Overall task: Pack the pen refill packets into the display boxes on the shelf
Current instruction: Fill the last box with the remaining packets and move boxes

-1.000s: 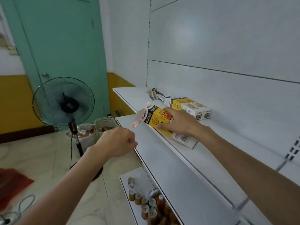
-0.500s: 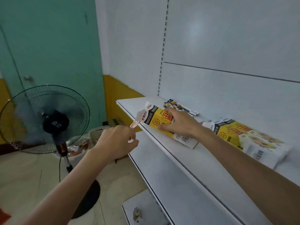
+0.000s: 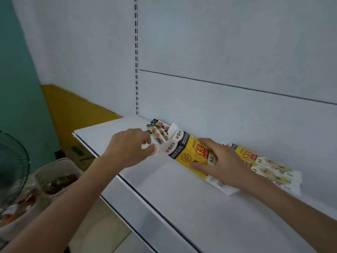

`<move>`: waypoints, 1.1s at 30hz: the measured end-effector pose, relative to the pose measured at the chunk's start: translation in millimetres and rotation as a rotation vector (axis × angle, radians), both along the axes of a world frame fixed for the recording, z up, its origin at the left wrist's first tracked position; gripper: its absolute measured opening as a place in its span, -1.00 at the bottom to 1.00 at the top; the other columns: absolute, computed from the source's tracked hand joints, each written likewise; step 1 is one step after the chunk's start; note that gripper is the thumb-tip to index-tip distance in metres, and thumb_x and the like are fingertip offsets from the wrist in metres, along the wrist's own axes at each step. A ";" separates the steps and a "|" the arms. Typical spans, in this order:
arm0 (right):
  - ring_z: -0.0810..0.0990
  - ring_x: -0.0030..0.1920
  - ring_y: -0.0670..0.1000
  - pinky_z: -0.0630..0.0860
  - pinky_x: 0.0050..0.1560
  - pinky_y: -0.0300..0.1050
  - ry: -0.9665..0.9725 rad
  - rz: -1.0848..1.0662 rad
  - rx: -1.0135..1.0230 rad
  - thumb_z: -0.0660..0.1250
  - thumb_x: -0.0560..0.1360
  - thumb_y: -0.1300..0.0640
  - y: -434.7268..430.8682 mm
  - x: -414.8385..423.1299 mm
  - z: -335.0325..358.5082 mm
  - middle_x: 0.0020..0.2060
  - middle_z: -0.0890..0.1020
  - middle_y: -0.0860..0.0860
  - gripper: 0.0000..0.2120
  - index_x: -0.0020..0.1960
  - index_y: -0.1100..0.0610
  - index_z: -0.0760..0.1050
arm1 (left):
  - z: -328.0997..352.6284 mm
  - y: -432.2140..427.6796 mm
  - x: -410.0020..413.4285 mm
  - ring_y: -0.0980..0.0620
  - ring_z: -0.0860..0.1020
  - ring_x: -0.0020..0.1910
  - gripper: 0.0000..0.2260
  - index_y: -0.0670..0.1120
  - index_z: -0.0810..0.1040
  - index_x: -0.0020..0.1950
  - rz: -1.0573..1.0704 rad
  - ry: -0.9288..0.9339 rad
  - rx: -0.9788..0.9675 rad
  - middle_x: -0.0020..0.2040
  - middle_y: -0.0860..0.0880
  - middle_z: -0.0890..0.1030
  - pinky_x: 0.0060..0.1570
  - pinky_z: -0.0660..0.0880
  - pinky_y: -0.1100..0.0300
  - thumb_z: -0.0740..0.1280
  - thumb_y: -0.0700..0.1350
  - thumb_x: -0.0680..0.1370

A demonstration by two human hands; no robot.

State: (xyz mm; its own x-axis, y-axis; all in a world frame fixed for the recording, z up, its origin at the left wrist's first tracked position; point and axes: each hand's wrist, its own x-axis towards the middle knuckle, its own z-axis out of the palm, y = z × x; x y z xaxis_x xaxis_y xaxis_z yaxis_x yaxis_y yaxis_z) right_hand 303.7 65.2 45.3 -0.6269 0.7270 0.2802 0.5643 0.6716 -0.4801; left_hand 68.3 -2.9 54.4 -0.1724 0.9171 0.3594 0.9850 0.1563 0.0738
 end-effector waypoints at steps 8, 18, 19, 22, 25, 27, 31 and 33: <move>0.58 -0.09 -0.17 0.51 -0.01 -0.13 -0.029 0.042 0.053 0.40 0.34 -0.23 -5.1 13.5 5.9 -0.11 0.60 -0.20 -0.42 0.29 -0.07 0.35 | -10.9 -5.3 26.5 0.08 0.47 0.02 -0.76 0.06 0.47 0.10 -0.030 -0.019 -0.026 0.06 0.10 0.53 -0.20 0.31 0.23 0.25 0.11 0.50; 0.55 -0.05 -0.09 0.49 -0.01 -0.07 -0.052 -0.077 0.079 0.42 0.33 -0.19 -33.6 52.6 13.2 -0.09 0.58 -0.14 -0.47 0.24 -0.07 0.38 | -10.8 -14.5 51.3 0.05 0.47 0.02 -0.76 0.07 0.50 0.03 -0.161 -0.048 0.042 0.03 0.09 0.55 -0.17 0.30 0.19 0.21 0.16 0.50; 0.55 -0.05 -0.09 0.49 -0.01 -0.09 -0.047 -0.101 0.082 0.42 0.33 -0.19 -37.5 57.0 14.6 -0.08 0.58 -0.15 -0.47 0.24 -0.08 0.38 | -8.6 -14.1 54.2 0.05 0.48 0.02 -0.76 0.07 0.50 0.03 -0.185 -0.053 0.046 0.03 0.09 0.55 -0.16 0.31 0.19 0.21 0.16 0.50; 0.55 -0.06 -0.09 0.49 -0.01 -0.09 -0.045 -0.141 0.096 0.42 0.34 -0.18 -48.8 61.9 19.3 -0.10 0.57 -0.16 -0.47 0.24 -0.07 0.38 | -3.2 -17.3 56.8 0.05 0.49 0.03 -0.76 0.08 0.51 0.03 -0.214 -0.063 0.044 0.05 0.09 0.56 -0.11 0.35 0.17 0.22 0.17 0.49; 0.54 -0.09 -0.10 0.49 -0.05 -0.11 -0.030 -0.172 0.107 0.42 0.33 -0.18 -59.7 51.7 22.4 -0.12 0.57 -0.16 -0.47 0.24 -0.07 0.38 | 0.0 -26.4 46.3 0.06 0.49 -0.01 -0.77 0.05 0.50 -0.01 -0.233 -0.056 0.039 0.03 0.11 0.56 -0.14 0.31 0.19 0.21 0.16 0.50; 0.54 -0.07 -0.08 0.49 -0.04 -0.10 -0.049 -0.179 0.111 0.41 0.34 -0.19 -66.0 36.9 21.5 -0.11 0.56 -0.14 -0.44 0.26 -0.06 0.36 | 0.2 -34.9 33.4 0.07 0.47 -0.06 -0.78 0.05 0.51 -0.03 -0.230 -0.040 0.028 0.02 0.11 0.55 -0.16 0.30 0.20 0.20 0.15 0.51; 0.52 -0.08 -0.10 0.47 -0.06 -0.13 -0.075 -0.176 0.132 0.39 0.36 -0.21 -75.9 -0.2 18.8 -0.15 0.52 -0.18 -0.42 0.29 -0.04 0.34 | -2.8 -50.3 5.2 0.09 0.45 -0.10 -0.77 0.04 0.52 0.02 -0.215 -0.018 -0.013 0.04 0.08 0.56 -0.20 0.31 0.23 0.20 0.14 0.52; 0.53 -0.05 -0.08 0.45 -0.08 -0.14 -0.080 -0.186 0.134 0.38 0.36 -0.23 -77.1 -16.0 16.5 -0.11 0.53 -0.16 -0.40 0.30 -0.05 0.32 | -5.1 -54.4 -5.8 0.10 0.45 -0.11 -0.75 0.03 0.51 0.06 -0.220 -0.020 -0.043 0.06 0.08 0.55 -0.20 0.32 0.24 0.20 0.14 0.52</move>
